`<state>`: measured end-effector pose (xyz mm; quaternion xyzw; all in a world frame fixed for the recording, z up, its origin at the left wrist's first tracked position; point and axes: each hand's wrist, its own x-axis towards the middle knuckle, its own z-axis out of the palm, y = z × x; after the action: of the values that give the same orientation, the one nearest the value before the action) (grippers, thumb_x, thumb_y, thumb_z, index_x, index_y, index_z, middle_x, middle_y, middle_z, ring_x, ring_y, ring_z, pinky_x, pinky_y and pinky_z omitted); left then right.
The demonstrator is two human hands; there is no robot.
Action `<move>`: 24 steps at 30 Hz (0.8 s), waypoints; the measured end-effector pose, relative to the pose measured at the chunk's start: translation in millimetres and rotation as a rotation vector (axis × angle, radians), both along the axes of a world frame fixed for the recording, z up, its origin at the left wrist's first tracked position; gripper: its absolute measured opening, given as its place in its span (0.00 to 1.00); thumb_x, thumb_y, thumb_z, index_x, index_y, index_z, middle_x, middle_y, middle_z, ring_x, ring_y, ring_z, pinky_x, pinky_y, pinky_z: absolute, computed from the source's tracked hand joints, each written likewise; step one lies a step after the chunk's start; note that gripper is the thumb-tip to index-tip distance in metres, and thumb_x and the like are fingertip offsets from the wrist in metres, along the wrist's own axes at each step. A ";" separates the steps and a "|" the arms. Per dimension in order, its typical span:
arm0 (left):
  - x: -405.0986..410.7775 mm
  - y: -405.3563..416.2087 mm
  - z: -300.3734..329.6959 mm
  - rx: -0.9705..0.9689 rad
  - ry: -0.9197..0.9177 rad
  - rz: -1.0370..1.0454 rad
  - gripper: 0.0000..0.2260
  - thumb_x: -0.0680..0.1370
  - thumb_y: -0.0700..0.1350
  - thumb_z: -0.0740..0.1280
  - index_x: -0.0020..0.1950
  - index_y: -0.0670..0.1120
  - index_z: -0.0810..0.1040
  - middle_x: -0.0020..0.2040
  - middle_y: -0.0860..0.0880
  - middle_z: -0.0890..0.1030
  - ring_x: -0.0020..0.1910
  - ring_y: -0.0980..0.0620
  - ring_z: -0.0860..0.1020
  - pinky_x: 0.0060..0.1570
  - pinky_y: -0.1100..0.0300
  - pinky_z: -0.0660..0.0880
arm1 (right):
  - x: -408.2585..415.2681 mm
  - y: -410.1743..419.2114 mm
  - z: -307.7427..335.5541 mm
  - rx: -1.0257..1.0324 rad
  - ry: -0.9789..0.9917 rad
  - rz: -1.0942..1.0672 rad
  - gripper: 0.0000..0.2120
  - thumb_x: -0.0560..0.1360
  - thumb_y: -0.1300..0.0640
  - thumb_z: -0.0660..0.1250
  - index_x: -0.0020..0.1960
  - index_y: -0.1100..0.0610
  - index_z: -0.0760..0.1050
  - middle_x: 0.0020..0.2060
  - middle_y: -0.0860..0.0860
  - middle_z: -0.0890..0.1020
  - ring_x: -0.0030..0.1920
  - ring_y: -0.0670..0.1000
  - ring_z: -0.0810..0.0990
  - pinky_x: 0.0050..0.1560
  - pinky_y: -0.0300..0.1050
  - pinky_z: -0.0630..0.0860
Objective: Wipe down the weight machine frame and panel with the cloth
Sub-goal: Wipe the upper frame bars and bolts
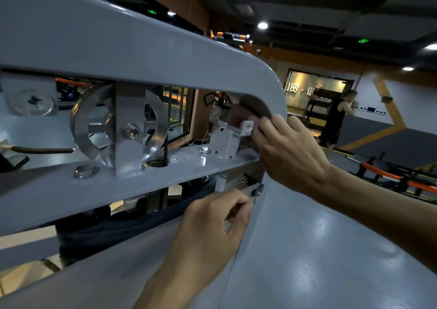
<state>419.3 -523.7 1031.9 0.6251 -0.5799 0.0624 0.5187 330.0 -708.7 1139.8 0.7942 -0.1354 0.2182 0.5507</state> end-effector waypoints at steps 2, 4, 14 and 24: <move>1.2 0.9 -0.4 0.016 0.005 -0.003 0.05 0.82 0.53 0.65 0.46 0.61 0.75 0.39 0.64 0.77 0.44 0.61 0.79 0.40 0.72 0.71 | -2.2 -1.7 0.7 0.034 0.015 0.038 0.24 0.79 0.53 0.65 0.72 0.63 0.67 0.54 0.58 0.75 0.46 0.57 0.71 0.43 0.52 0.69; 1.3 0.0 0.9 0.026 0.029 -0.014 0.05 0.82 0.51 0.66 0.46 0.59 0.78 0.40 0.64 0.78 0.45 0.62 0.79 0.41 0.73 0.71 | -1.6 -0.3 12.5 0.051 -0.016 0.105 0.21 0.81 0.54 0.64 0.70 0.63 0.68 0.53 0.58 0.74 0.47 0.58 0.71 0.43 0.53 0.69; 6.6 26.0 9.2 -0.046 0.022 0.064 0.05 0.81 0.54 0.65 0.48 0.57 0.80 0.42 0.62 0.80 0.46 0.61 0.80 0.43 0.66 0.75 | -29.5 13.7 22.5 0.358 -0.086 0.274 0.18 0.82 0.49 0.57 0.48 0.58 0.81 0.40 0.54 0.73 0.39 0.53 0.68 0.36 0.49 0.69; 17.8 61.1 14.6 -0.031 -0.037 0.159 0.06 0.81 0.52 0.66 0.44 0.56 0.79 0.39 0.59 0.80 0.43 0.56 0.79 0.39 0.64 0.72 | -25.4 85.0 40.2 0.685 -0.053 0.540 0.13 0.76 0.55 0.66 0.58 0.58 0.76 0.52 0.52 0.71 0.42 0.46 0.73 0.36 0.29 0.70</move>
<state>437.0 -462.5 1046.5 0.6598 -0.5368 0.1237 0.5110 304.5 -623.7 1180.1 0.9321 -0.0015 0.3173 0.1748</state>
